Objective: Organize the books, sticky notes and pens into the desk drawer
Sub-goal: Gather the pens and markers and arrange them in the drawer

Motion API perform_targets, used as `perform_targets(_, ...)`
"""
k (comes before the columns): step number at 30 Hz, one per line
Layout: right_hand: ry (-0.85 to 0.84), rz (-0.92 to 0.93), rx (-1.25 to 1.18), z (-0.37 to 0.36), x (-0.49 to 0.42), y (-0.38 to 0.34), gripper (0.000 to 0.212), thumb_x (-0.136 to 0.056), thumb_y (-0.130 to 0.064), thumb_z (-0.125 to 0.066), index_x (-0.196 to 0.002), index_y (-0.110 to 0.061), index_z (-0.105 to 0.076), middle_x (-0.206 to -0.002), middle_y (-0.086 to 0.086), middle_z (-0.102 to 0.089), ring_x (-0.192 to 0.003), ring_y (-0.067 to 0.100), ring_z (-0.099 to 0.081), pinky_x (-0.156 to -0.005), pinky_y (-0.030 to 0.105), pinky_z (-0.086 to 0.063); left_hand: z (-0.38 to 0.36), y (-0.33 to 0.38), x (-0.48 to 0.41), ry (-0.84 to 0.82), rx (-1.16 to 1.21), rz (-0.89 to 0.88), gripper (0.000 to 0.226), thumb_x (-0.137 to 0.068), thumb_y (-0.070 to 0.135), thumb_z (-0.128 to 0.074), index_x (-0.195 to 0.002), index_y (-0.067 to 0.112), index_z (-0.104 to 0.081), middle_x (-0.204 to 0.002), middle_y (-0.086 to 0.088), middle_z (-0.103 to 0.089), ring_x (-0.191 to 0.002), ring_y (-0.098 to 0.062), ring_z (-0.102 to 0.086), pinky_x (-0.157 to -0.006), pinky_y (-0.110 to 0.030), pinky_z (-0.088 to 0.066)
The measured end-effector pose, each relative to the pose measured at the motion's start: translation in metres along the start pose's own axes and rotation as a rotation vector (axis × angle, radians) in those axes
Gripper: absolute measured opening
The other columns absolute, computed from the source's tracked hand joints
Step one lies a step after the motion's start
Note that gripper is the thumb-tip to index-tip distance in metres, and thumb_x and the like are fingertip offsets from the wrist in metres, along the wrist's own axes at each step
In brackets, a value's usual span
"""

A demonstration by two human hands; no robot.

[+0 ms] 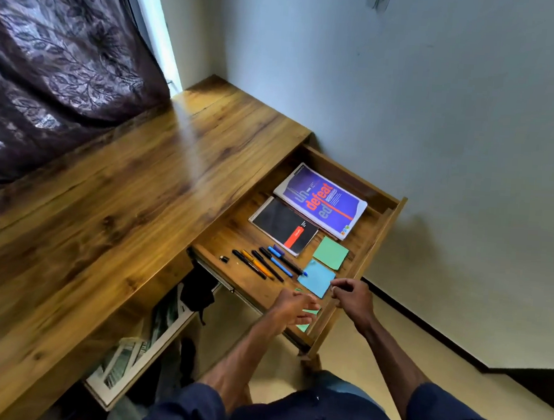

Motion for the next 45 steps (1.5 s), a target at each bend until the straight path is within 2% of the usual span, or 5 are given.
perform_targets(7,-0.031,-0.247,-0.231,0.043,-0.062,0.039,0.011,-0.088,-0.008,-0.067,-0.097,-0.006,-0.074,-0.082,0.013,-0.075,-0.071,0.019,-0.068,-0.066,0.034,-0.058,-0.108,-0.002,-0.041,-0.253,0.163,0.243,0.088,-0.094,0.074,-0.033,-0.131,-0.001,-0.06,-0.122,-0.017,-0.071,-0.106,-0.027,-0.072,-0.095,-0.036,-0.057)
perform_targets(16,-0.316,-0.482,-0.231,0.046,-0.141,0.052,0.022,-0.091,-0.025,-0.069,-0.093,-0.003,-0.069,-0.08,0.013,-0.073,-0.074,0.027,-0.07,-0.065,0.034,-0.059,-0.174,0.03,-0.083,-0.044,0.631,0.333,0.115,-0.084,0.087,-0.028,-0.151,-0.007,-0.031,-0.148,-0.029,-0.045,-0.132,-0.037,-0.051,-0.112,-0.043,-0.043)
perform_targets(21,-0.163,-0.468,-0.108,0.06,-0.169,0.042,0.013,-0.085,-0.014,-0.067,-0.088,-0.002,-0.067,-0.075,0.01,-0.062,-0.062,0.02,-0.058,-0.068,0.038,-0.061,-0.176,0.043,-0.088,0.105,0.724,0.307,0.12,-0.08,0.091,-0.025,-0.156,-0.002,-0.018,-0.148,-0.029,-0.041,-0.123,-0.036,-0.059,-0.096,-0.038,-0.051)
perform_targets(38,-0.447,-0.593,-0.402,-0.09,-0.216,-0.061,0.043,-0.088,-0.014,-0.057,-0.13,-0.005,-0.057,-0.131,0.022,-0.059,-0.12,0.037,-0.058,-0.072,0.039,-0.056,-0.016,0.114,-0.126,0.34,1.132,0.023,0.118,-0.084,0.087,-0.026,-0.156,-0.004,-0.01,-0.154,-0.035,-0.029,-0.119,-0.038,-0.06,-0.102,-0.041,-0.052)
perform_targets(45,-0.516,-0.675,-0.533,-0.18,-0.229,-0.149,0.082,-0.093,-0.032,-0.062,-0.155,-0.001,-0.019,-0.159,0.033,-0.015,-0.148,0.041,-0.025,-0.113,0.047,-0.036,0.091,0.153,-0.147,0.344,1.4,-0.075,0.125,-0.08,0.085,-0.042,-0.156,-0.004,0.002,-0.155,-0.034,-0.028,-0.135,-0.042,-0.047,-0.115,-0.044,-0.04)
Point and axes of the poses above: each hand's wrist, its own x-axis away from the middle knuckle, its own z-axis out of the back of the hand, y = z × x, the point moved 10 cm from there along -x, towards the middle knuckle
